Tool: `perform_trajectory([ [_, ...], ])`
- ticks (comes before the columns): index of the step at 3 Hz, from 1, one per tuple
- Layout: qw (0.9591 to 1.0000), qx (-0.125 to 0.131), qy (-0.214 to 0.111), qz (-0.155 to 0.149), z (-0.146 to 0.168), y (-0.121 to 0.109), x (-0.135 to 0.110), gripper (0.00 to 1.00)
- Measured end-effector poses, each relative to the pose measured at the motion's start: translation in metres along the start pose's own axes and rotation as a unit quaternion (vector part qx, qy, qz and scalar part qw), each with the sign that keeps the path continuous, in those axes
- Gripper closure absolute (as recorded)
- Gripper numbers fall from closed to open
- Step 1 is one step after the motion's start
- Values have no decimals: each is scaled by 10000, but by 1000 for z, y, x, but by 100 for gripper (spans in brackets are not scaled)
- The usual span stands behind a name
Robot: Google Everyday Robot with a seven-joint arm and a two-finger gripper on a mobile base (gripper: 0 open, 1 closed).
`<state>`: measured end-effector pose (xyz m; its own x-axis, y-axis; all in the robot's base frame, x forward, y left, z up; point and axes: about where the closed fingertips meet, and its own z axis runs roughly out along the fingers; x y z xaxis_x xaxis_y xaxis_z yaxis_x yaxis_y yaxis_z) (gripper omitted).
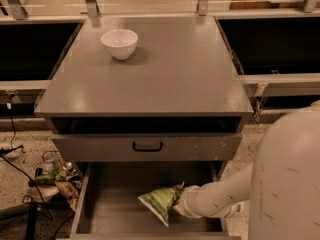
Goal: Place green jalapeno chip bag into middle drawer
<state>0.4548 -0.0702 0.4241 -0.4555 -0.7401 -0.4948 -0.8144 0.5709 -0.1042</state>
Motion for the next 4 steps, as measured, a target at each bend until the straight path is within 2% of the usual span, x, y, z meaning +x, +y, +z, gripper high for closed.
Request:
perform_trajectory([
  [1,9997,-160,117,119,23,5,6,100],
  [3,9989,-365,241,177,46,12,13,100],
  [4,9989,-366,241,177,46,12,13,81],
])
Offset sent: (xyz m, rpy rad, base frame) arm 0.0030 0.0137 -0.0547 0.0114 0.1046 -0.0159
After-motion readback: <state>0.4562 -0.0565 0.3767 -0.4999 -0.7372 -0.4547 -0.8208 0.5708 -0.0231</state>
